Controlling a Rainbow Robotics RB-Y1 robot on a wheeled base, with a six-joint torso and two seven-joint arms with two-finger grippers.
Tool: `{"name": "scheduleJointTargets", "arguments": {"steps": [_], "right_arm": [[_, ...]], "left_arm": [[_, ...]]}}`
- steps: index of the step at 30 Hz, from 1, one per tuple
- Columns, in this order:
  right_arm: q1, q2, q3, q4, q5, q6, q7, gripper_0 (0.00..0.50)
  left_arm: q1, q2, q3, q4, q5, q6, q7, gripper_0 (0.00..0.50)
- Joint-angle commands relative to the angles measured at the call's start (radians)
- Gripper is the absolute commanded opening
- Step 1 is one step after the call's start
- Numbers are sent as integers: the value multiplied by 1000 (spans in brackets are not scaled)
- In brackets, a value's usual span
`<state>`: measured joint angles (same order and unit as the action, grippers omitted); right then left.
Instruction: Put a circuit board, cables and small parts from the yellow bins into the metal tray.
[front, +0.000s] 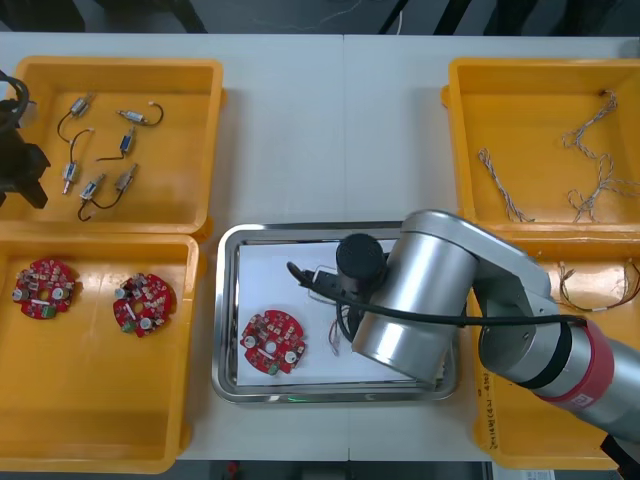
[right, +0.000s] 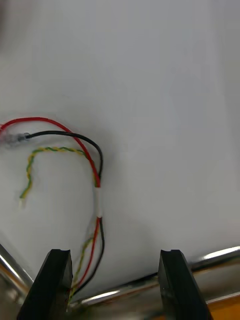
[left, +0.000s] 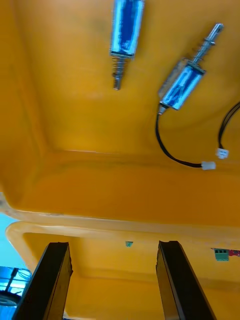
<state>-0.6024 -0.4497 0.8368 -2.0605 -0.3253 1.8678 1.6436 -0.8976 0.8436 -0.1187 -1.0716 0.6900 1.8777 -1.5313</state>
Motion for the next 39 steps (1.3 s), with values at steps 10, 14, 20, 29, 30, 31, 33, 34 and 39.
{"name": "scheduleJointTargets", "arguments": {"steps": [10,14,20,29,30,31,33,34,39], "right_arm": [[-109,31,-357,-112,-113,52,-56,500],[-148,23,-432,-112,-136,52,-65,500],[-178,-10,-530,-87,-189,52,-87,500],[-250,-63,-683,37,-279,52,-97,500],[-261,-75,-696,54,-281,52,-97,500],[-270,-89,-703,69,-279,52,-97,500],[-284,-107,-717,94,-279,52,-97,500],[-293,-118,-726,112,-279,52,-97,500],[-318,-153,-779,171,-281,52,-97,500]], "left_arm": [[-172,-43,-7,193,-66,-103,-196,500],[-195,-74,-7,233,-76,-150,-196,500],[-193,-113,-33,240,-84,-213,-193,500],[-193,-130,-104,291,-79,-307,-199,500],[-192,-132,-104,295,-84,-312,-199,500],[-192,-133,-104,298,-89,-316,-202,500],[-192,-138,-102,303,-95,-324,-204,500],[-192,-141,-104,309,-93,-330,-204,500],[-187,-152,-104,328,-90,-362,-208,500]]}}
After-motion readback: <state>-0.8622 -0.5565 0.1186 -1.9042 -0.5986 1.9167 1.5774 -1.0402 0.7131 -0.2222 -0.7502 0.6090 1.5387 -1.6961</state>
